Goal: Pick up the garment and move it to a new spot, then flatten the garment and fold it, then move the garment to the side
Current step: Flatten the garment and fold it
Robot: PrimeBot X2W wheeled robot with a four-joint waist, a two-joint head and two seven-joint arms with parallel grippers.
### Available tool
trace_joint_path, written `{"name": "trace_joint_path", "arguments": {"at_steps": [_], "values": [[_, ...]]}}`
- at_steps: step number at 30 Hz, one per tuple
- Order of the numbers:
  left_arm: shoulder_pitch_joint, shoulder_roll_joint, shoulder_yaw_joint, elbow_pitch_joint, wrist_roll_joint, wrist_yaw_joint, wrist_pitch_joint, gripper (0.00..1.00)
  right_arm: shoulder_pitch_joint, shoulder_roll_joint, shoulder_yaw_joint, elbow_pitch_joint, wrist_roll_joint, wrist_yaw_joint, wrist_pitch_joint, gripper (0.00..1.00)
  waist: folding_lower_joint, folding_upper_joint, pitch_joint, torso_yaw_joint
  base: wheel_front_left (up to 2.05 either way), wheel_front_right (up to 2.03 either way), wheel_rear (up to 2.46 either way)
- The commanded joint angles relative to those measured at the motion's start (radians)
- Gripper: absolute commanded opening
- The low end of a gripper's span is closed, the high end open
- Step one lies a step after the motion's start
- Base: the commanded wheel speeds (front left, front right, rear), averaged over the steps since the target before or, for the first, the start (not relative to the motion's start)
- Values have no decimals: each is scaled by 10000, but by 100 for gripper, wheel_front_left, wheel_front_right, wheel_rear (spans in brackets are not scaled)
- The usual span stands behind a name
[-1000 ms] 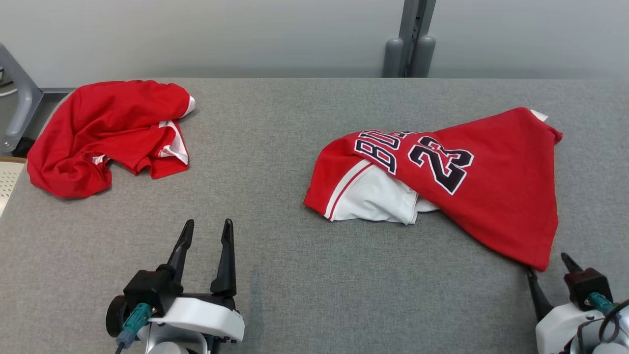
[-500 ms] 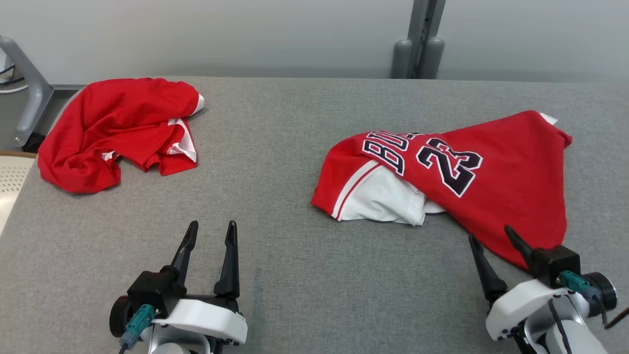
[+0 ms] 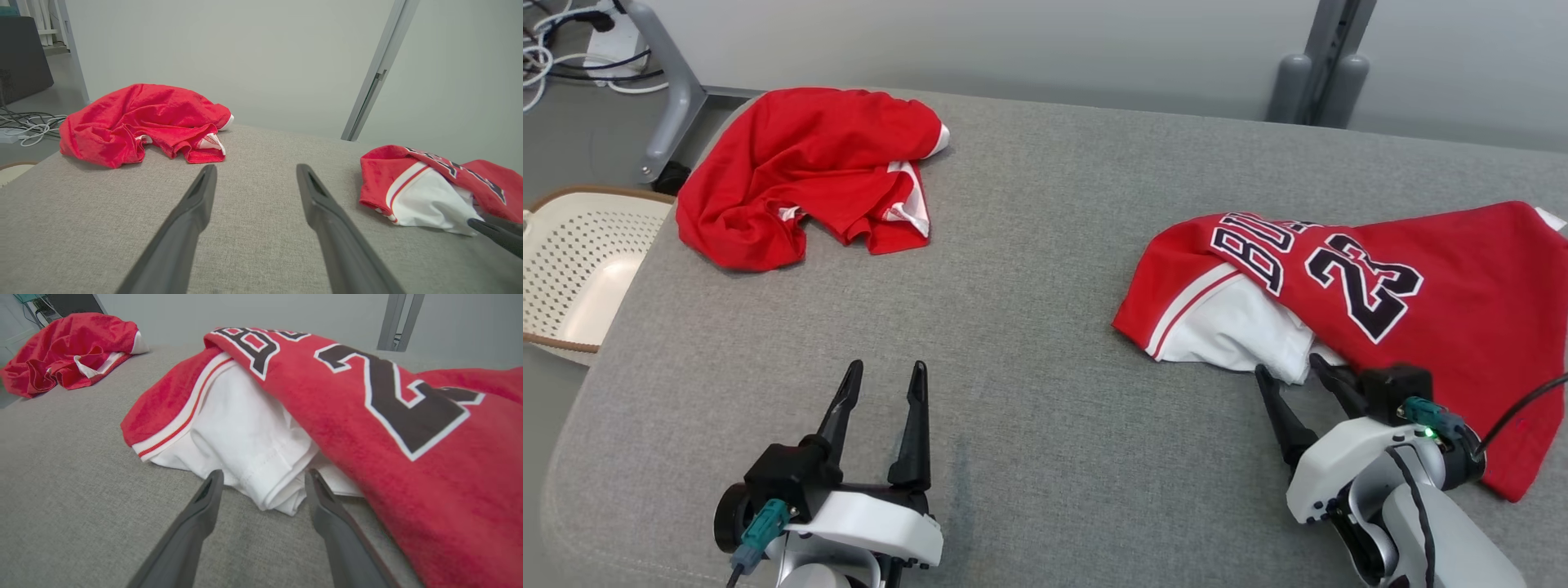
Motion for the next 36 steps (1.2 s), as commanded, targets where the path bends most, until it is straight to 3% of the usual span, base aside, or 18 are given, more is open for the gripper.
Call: {"name": "trace_joint_path", "arguments": {"at_steps": [1, 2, 6, 8, 15, 29, 36], "values": [[-110, 37, 2, -28, -38, 40, -3, 100, -273, -23, 69, 362, 101, 1, -128, 76, 0, -1, 43, 147, 0, 0, 0], [-106, 34, -2, -37, -41, 47, -2, 100, -372, 19, 96, 557, 162, 1, -184, 48, 0, -1, 47, 175, 0, 0, 0], [-75, 35, -16, -34, -35, 76, -3, 100, -771, 143, 236, 1361, 450, 1, -222, 26, 0, -1, 48, 223, 0, 0, 0], [-57, 35, -22, -14, -25, 66, -2, 100, -937, 203, 428, 1589, 562, 1, -357, 0, 0, -1, 35, 219, 0, 0, 0], [35, 37, 16, 46, 44, 28, -3, 100, -1083, 390, 1195, 1337, 1180, 1, -757, 0, 0, -1, -91, 48, 0, 0, 0], [162, 37, 419, 74, 161, -28, -2, 100, -300, 398, 4679, -2437, 4075, 3, -324, 0, 0, -1, -553, -444, 0, 0, 0], [255, 37, 852, -30, 216, -78, -2, 100, 138, 507, 6069, -2742, 4969, 3, 137, 0, 0, -1, -621, -502, 0, 0, 0]]}}
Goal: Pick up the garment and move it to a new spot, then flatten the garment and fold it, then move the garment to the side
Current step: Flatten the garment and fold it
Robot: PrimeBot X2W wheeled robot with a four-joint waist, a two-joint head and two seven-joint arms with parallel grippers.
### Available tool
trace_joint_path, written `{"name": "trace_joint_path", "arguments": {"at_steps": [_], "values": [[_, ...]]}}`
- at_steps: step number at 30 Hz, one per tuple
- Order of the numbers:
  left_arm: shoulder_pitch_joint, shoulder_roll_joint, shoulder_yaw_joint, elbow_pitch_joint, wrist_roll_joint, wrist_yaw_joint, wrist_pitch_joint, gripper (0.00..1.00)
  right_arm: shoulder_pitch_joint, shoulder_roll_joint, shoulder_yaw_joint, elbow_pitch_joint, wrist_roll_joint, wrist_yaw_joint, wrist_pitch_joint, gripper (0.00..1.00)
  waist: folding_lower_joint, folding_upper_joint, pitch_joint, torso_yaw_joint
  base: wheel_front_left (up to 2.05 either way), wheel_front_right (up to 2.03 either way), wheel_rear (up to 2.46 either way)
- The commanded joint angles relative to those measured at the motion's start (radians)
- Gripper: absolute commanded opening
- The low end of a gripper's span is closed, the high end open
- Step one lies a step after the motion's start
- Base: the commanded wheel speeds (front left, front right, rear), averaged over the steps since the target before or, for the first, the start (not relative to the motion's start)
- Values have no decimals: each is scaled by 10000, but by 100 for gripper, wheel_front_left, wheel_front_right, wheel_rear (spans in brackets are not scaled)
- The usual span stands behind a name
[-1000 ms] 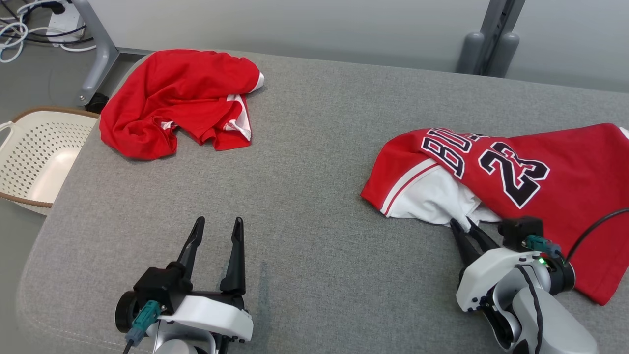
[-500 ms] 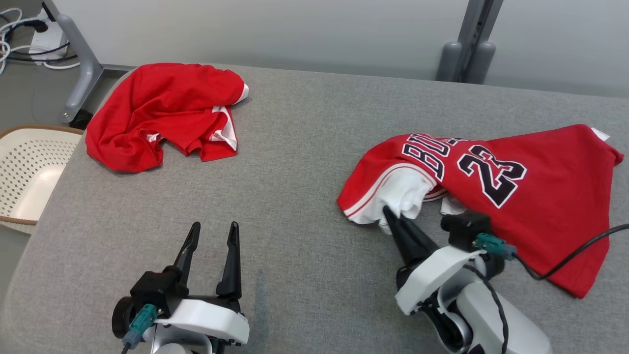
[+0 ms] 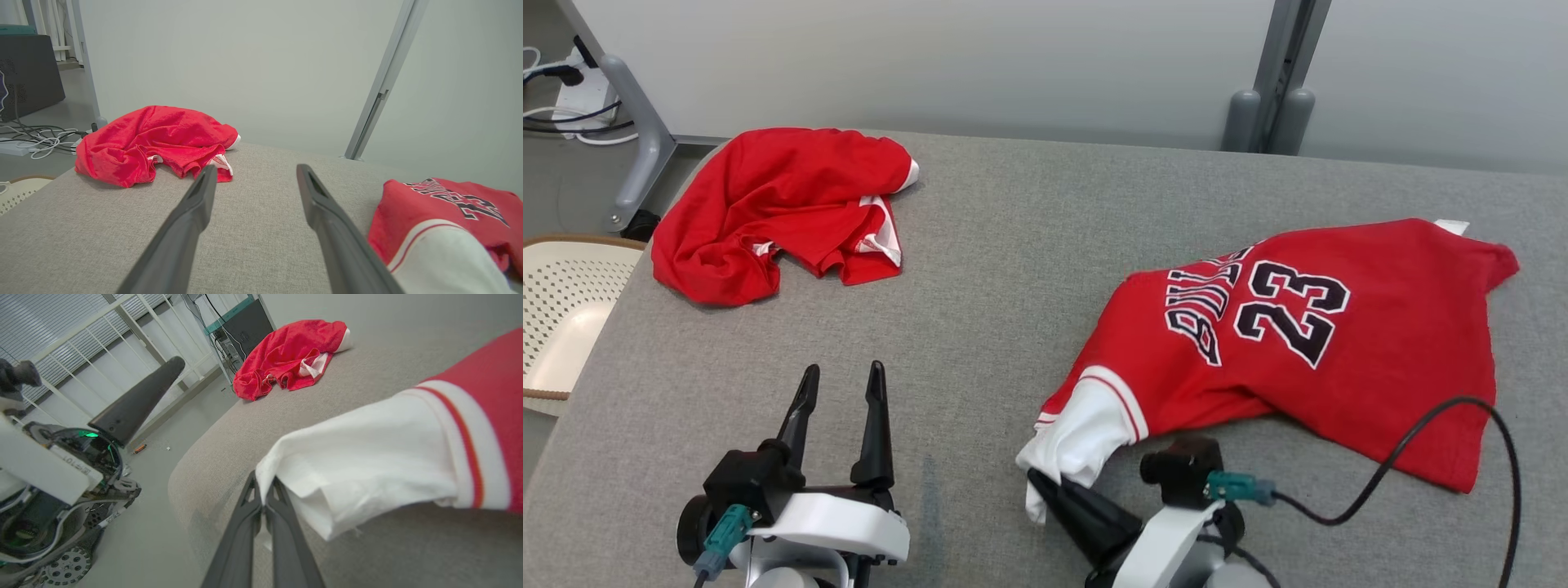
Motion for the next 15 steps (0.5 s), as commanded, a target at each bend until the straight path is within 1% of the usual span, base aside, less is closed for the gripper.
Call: {"name": "trace_joint_path", "arguments": {"at_steps": [1, 2, 3, 4, 5, 6, 7, 11, 15], "values": [[103, 39, 96, -48, 46, -77, -3, 100, 174, 36, 228, 84, 182, 5, 40, 0, 0, 0, 4, -12, 0, 0, 0], [111, 39, 136, -60, 55, -62, -3, 100, 199, 57, 373, 158, 242, 5, -6, 0, 0, 0, 8, -26, 0, 0, 0], [110, 37, 168, -73, 63, -62, -2, 100, 222, 79, 519, 210, 326, 5, -65, 16, 0, 0, 16, -46, 0, 0, 0], [111, 37, 206, -94, 63, -53, -2, 100, 265, 112, 665, 267, 379, 5, -111, 36, 0, 0, 25, -71, 0, 0, 0], [116, 39, 229, -118, 60, -35, -3, 100, 300, 135, 789, 320, 444, 5, -121, 49, 0, 0, 35, -110, 0, 0, 0], [124, 36, 233, -131, 56, -30, -2, 100, 327, 146, 875, 377, 526, 5, -154, 83, 0, 0, 41, -151, 0, 0, 0], [134, 37, 232, -136, 47, -38, -3, 100, 338, 149, 960, 450, 580, 5, -180, 99, 0, 0, 45, -194, 0, 0, 0], [155, 39, 185, -125, 2, -35, -2, 100, 398, -37, 961, 737, 687, 5, -333, 100, 0, 0, 29, -374, 0, 0, 0], [212, 39, 200, -139, -3, 2, -3, 100, 537, -433, 463, 614, 736, 5, -665, 100, 0, 0, -18, -573, 0, 0, 0]]}}
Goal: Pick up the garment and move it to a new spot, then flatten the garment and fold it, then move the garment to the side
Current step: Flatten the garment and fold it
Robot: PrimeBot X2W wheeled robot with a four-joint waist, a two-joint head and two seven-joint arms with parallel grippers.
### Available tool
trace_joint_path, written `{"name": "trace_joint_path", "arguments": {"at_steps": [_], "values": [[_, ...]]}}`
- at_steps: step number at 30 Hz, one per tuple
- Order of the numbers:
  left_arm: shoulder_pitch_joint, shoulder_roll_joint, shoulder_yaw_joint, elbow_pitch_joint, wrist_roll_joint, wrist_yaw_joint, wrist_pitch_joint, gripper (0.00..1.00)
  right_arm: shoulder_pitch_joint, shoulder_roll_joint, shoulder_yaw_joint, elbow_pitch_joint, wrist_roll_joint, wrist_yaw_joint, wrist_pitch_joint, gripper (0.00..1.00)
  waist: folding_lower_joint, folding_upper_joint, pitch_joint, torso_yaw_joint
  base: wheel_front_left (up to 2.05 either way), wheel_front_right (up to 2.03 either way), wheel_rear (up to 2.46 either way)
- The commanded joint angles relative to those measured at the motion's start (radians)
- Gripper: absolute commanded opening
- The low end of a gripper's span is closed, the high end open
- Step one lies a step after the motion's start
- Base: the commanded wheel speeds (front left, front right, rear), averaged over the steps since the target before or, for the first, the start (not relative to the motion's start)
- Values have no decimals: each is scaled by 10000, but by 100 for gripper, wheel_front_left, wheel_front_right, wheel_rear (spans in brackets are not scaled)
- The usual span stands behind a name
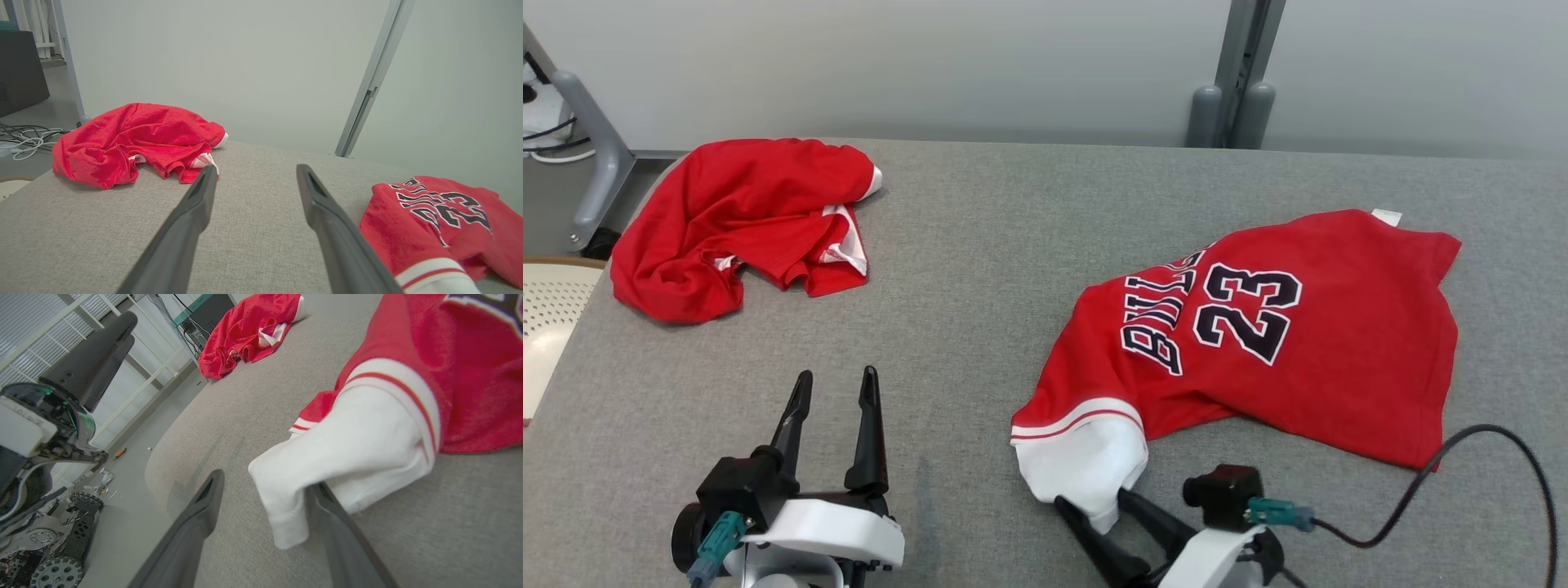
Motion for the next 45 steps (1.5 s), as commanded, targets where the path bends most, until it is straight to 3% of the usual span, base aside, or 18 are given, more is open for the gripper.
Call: {"name": "trace_joint_path", "arguments": {"at_steps": [1, 4, 13, 21, 26, 35, 44, 45], "values": [[82, 39, 46, -32, 1, 32, -5, 100, 158, -225, -352, -122, 50, 5, -174, 100, 0, 0, -44, -117, 0, 0, 0], [125, 39, 49, -35, 18, 41, -5, 100, 295, -472, -941, -290, -17, 5, -302, 100, 0, 0, -80, -229, 0, 0, 0], [177, 39, 75, -9, 81, -18, -5, 100, 1279, -1299, -4493, -391, -1808, 5, -432, 100, 0, 0, -201, -608, 0, 0, 0], [187, 39, 72, -4, 95, -43, -5, 100, 2217, -1183, -7153, -308, -4274, 5, -85, 100, 0, 0, -154, -848, 0, 0, 0], [84, 40, 6, -24, 100, -32, -3, 100, 2441, -783, -8471, -342, -5476, 5, 432, 100, 0, 0, -40, -919, 0, 0, 0], [-66, 39, -19, 68, 133, -118, -3, 100, 2075, -223, -9326, 111, -5479, 3, 1220, 100, 0, 0, 108, -857, 0, 0, 0], [-115, 39, -34, 98, 199, -126, -3, 100, 1276, -340, -9215, 1462, -5323, 3, 1089, 100, 0, 0, 184, -703, 0, 0, 0], [-114, 39, -38, 100, 198, -126, -3, 100, 1183, -353, -9166, 1578, -5301, 3, 1055, 91, 0, 0, 188, -690, 0, 0, 0]]}}
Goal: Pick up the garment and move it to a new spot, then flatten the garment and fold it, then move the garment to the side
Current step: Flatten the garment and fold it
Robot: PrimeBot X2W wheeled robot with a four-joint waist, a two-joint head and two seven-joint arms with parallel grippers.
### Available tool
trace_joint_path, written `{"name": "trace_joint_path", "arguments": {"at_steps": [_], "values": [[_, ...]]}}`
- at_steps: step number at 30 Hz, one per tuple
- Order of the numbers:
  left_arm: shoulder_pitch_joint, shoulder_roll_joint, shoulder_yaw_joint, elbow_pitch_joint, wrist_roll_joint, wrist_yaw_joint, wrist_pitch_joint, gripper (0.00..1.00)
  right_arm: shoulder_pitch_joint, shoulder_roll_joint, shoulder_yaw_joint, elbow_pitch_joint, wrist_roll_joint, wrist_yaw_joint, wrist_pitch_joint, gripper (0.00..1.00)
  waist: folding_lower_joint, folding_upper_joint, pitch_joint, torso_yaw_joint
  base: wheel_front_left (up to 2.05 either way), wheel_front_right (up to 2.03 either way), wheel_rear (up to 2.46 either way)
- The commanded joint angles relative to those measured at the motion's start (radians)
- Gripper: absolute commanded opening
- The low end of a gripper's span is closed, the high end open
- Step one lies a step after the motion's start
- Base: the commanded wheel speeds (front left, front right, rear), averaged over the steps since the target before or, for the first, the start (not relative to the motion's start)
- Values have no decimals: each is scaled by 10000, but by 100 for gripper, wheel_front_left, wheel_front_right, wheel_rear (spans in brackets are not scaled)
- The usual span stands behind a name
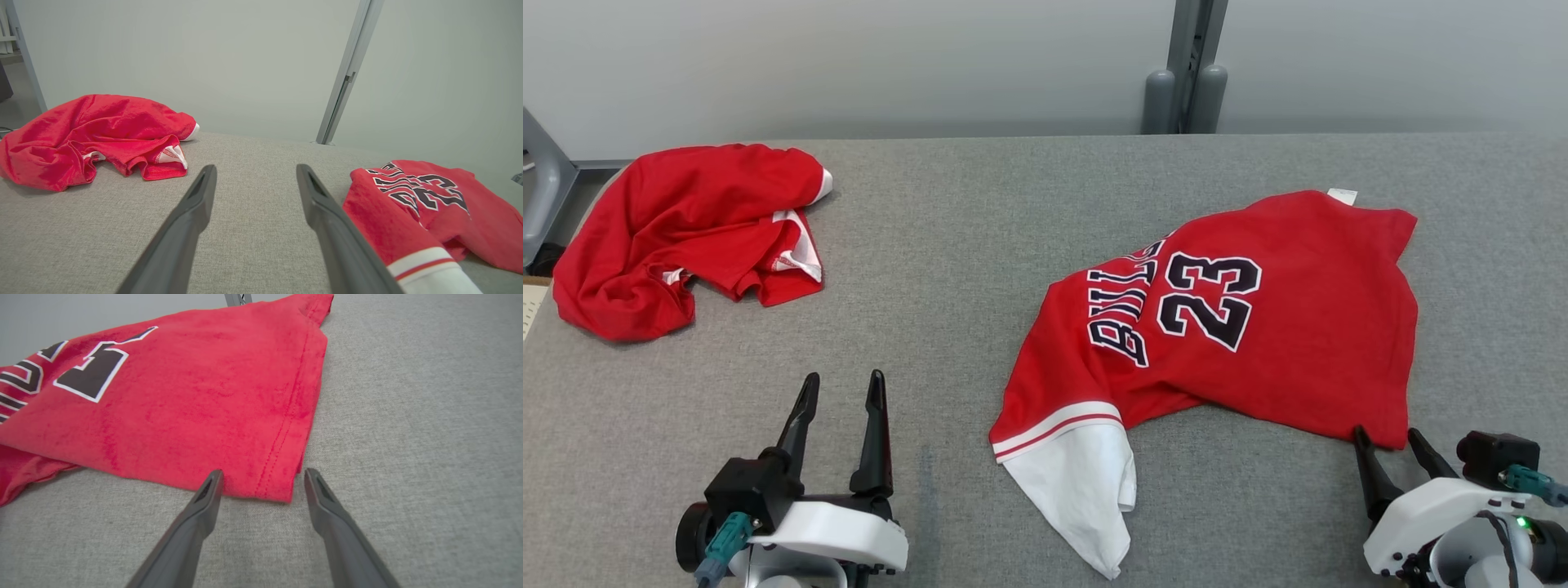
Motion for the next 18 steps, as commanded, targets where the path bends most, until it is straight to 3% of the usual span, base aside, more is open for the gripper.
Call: {"name": "trace_joint_path", "arguments": {"at_steps": [1, 2, 3, 7, 8, 9, 18], "values": [[-122, 39, 11, 4, 44, -30, -3, 100, -252, -102, 117, 231, 108, 1, -117, 70, 0, -1, 11, 29, 0, 0, 0], [-122, 39, 11, 4, 44, -30, -3, 100, -252, -102, 117, 231, 108, 1, -117, 70, 0, -1, 11, 29, 0, 0, 0], [-120, 39, 10, 5, 53, -33, -5, 100, -341, -115, 226, 332, 111, 1, -157, 45, 0, -1, 17, 37, 0, 0, 0], [-63, 39, 0, 7, 69, -26, -3, 100, -622, -232, 572, 524, 225, 1, -369, 24, 0, -1, -9, 52, 0, 0, 0], [-39, 39, -3, 9, 74, -18, -5, 100, -673, -261, 655, 541, 257, 1, -417, 8, 0, -1, -20, 47, 0, 0, 0], [-17, 39, -4, 15, 79, -14, -5, 100, -725, -280, 726, 550, 297, 1, -466, 0, 0, -1, -33, 41, 0, 0, 0], [3, 40, -139, 70, 47, -36, -3, 100, -1388, -695, 1052, 755, 580, 1, -574, 0, 0, -1, -63, 43, 0, 0, 0]]}}
